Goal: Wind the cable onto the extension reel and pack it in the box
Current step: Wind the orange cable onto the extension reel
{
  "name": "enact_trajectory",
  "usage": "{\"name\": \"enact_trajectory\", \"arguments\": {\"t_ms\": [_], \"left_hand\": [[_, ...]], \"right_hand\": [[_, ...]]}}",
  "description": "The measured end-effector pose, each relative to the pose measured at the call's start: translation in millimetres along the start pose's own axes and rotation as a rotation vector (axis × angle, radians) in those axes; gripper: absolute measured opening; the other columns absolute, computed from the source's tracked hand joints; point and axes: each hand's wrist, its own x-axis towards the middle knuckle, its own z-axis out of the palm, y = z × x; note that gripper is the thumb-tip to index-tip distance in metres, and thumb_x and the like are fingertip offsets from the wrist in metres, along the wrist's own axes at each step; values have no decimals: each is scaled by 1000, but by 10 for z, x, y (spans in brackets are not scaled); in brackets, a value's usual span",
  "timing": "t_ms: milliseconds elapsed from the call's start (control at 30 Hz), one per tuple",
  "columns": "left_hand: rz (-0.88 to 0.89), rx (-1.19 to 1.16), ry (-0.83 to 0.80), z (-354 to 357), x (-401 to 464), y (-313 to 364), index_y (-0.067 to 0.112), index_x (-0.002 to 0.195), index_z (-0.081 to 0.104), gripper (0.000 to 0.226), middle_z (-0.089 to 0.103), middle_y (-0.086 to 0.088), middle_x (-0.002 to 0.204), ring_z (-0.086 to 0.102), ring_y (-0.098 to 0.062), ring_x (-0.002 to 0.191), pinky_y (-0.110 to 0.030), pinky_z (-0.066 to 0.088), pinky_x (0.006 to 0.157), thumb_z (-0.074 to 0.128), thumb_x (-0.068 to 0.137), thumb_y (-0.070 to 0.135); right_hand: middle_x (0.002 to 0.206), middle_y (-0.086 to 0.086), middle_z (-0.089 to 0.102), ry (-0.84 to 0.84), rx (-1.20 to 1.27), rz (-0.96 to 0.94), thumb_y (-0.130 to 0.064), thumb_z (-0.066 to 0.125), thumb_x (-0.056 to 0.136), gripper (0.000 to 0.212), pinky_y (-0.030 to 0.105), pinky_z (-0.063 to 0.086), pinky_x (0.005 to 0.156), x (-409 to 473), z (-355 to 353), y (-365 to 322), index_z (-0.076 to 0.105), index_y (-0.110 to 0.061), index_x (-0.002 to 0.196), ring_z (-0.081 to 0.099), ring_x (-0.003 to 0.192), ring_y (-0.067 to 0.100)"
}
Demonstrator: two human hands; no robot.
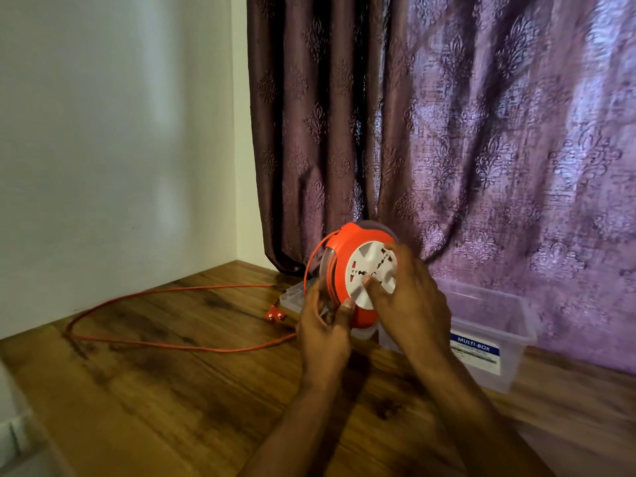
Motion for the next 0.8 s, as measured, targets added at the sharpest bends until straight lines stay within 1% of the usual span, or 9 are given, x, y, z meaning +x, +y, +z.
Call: {"name": "enact_trajectory", "arguments": {"t_ms": [100, 233, 300, 400, 500, 600, 667, 733, 800], "left_hand": [[-15, 10, 3, 5, -8, 21, 33, 109, 57, 43, 66, 39, 90, 61, 22, 90, 0, 48, 73, 70, 84, 0], [-58, -27, 13, 0, 15, 26, 25, 118, 56, 43, 65, 21, 104, 62, 21, 89, -8, 53, 78, 70, 85, 1], [-70, -24, -1, 2, 12, 40, 26, 120, 56, 43, 65, 20, 107, 62, 19, 90, -14, 55, 83, 71, 86, 4], [-53, -10, -4, 10, 4, 35, 32, 115, 57, 42, 63, 26, 105, 62, 19, 91, -8, 53, 78, 70, 86, 5], [-42, 31, -15, 15, -11, 16, 36, 111, 59, 40, 65, 23, 107, 63, 14, 96, -7, 51, 79, 68, 88, 4], [-23, 53, -24, 19, -34, -17, 20, 123, 62, 40, 69, 7, 116, 66, 0, 105, -17, 54, 88, 67, 87, 2], [-13, 50, -36, 27, -48, -15, 11, 128, 60, 43, 70, -2, 119, 67, -5, 107, -24, 55, 93, 67, 87, 0], [-11, 56, -42, 35, -55, -12, 12, 128, 59, 45, 69, -3, 121, 66, -3, 108, -26, 55, 94, 68, 86, -1], [0, 81, -48, 33, -63, -10, 15, 130, 59, 48, 67, 1, 122, 63, 10, 105, -15, 53, 90, 69, 85, 0]], "right_hand": [[130, 8, 47, -73, -135, -139, -44, 54, 91, 52, 42, 48, 80, -7, -1, -5, 30, -42, 137, 57, 111, 37], [130, 6, 51, -164, -194, -193, -47, 54, 91, 65, 40, 48, 80, 8, -4, 30, 17, -50, 145, 56, 113, 31], [130, 5, 54, -150, -174, -208, -47, 54, 92, 67, 39, 48, 81, -4, 3, 39, 16, -51, 146, 56, 113, 29], [126, 4, 57, -51, -147, -192, -52, 55, 90, 62, 39, 48, 78, 9, 10, 59, 23, -51, 143, 58, 110, 31], [116, 2, 64, -16, -66, -106, -60, 58, 83, 62, 39, 47, 77, 18, 27, 70, 30, -50, 137, 59, 107, 32], [112, 6, 67, -12, 44, 61, -69, 60, 76, 59, 40, 47, 78, 40, 36, 77, 35, -52, 126, 60, 106, 35], [112, 8, 67, 4, 112, 163, -75, 60, 69, 60, 39, 47, 79, 65, 29, 88, 44, -47, 120, 61, 104, 35], [111, 6, 68, -8, 249, 273, -77, 60, 62, 62, 41, 53, 81, 86, 20, 93, 51, -40, 110, 63, 100, 33], [97, 3, 73, -54, 451, 381, -78, 62, 58, 62, 45, 57, 72, 100, 3, 86, 52, -36, 102, 69, 83, 30]]}}
